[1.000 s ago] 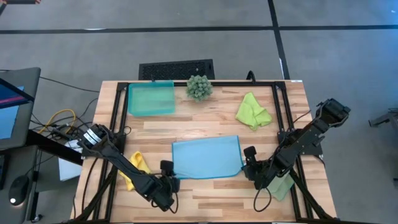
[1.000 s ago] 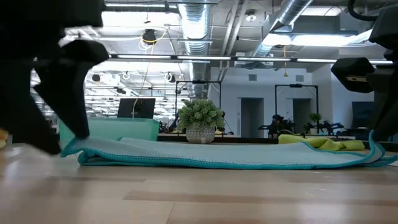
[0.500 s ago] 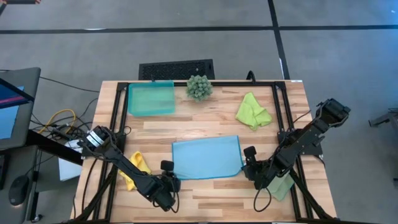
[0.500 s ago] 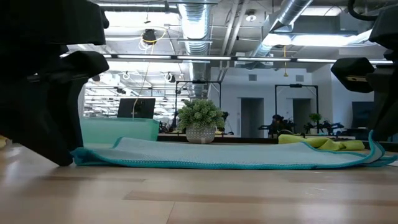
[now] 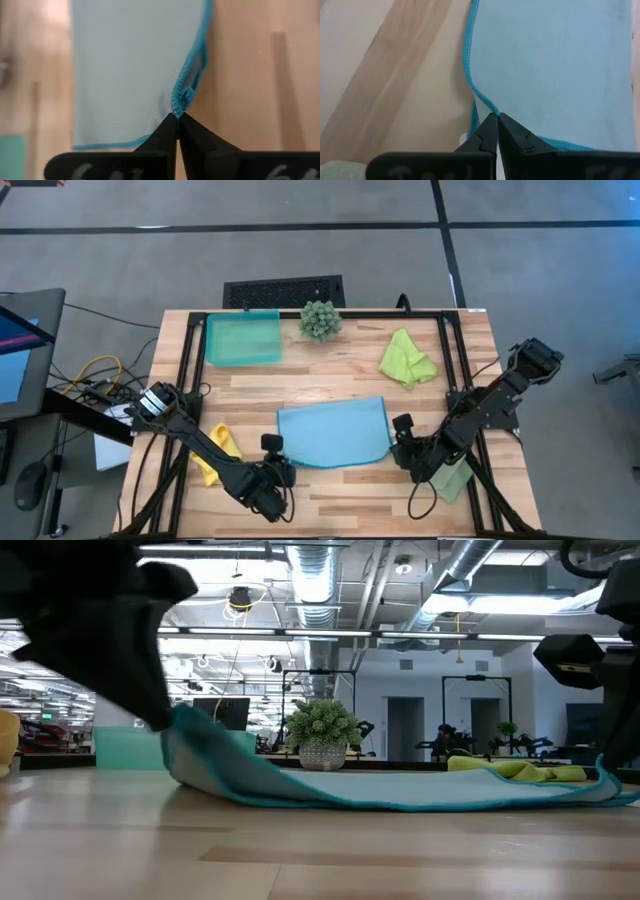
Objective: Fold microfiber towels
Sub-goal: Fold the blue microfiber cloth
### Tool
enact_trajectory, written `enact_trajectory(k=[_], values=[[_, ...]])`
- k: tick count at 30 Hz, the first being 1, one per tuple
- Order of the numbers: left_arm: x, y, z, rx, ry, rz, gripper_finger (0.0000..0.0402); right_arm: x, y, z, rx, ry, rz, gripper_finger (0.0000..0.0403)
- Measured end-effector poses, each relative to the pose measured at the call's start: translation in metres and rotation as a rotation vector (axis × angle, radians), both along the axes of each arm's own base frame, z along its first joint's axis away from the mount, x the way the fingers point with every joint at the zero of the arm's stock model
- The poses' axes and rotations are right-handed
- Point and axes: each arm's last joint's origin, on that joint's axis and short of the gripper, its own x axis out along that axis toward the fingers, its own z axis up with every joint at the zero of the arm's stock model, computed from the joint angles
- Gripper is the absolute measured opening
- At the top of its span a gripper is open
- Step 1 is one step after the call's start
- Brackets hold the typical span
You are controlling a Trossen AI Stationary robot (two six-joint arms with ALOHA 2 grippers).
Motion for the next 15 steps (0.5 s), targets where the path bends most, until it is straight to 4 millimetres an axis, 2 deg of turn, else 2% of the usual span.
enact_trajectory(k=[8, 11, 15], values=[[-0.006, 0.006, 0.028, 0.058, -0.124, 0.042, 0.0001, 0.010, 0.003, 0.023, -0.022, 0.007, -0.063, 0.0019], [-0.009, 0.010, 0.042, 0.037, -0.167, 0.047, 0.0000, 0.013, -0.004, 0.025, -0.067, 0.016, -0.115, 0.0016], [-0.013, 0.020, 0.041, 0.034, -0.174, 0.071, 0.0000, 0.021, -0.019, 0.025, -0.089, 0.021, -0.188, 0.0019]])
